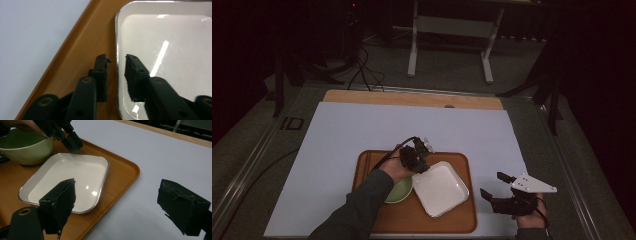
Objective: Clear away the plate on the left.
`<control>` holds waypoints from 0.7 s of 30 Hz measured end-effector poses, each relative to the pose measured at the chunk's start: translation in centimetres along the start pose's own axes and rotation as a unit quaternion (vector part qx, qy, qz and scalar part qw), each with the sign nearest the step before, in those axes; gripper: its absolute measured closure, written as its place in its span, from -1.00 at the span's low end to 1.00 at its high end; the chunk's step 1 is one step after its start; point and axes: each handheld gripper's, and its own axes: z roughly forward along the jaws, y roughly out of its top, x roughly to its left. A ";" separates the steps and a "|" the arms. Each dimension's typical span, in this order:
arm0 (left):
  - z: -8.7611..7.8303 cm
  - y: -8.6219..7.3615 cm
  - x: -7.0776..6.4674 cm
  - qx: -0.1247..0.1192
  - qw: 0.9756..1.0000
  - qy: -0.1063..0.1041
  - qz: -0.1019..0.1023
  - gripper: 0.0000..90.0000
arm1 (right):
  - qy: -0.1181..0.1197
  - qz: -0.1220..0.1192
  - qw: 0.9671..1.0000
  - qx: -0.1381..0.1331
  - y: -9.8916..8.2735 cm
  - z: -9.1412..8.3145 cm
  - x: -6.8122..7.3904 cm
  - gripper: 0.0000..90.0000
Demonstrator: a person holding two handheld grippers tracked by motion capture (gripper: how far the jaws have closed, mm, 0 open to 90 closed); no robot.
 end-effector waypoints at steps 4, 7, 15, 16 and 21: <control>-0.3 0.0 0.2 -0.011 1.000 0.008 -0.012 0.34 | 0.000 -0.001 1.000 0.000 0.0 0.0 0.0 -0.68; -0.6 0.0 0.3 -0.018 1.000 0.011 -0.015 0.24 | 0.000 0.000 1.000 0.000 0.0 0.0 0.0 -0.68; -2.1 -0.1 0.4 -0.051 0.997 0.038 -0.032 0.04 | -0.001 -0.001 1.000 0.000 0.0 0.0 0.0 -0.68; -2.5 -0.1 0.4 -0.058 0.997 0.046 -0.037 0.03 | -0.001 -0.001 1.000 0.000 0.0 0.0 0.0 -0.68; -4.5 -0.5 0.5 -0.098 0.990 0.076 -0.063 -0.03 | -0.003 -0.005 1.000 0.003 0.0 0.1 0.1 -0.68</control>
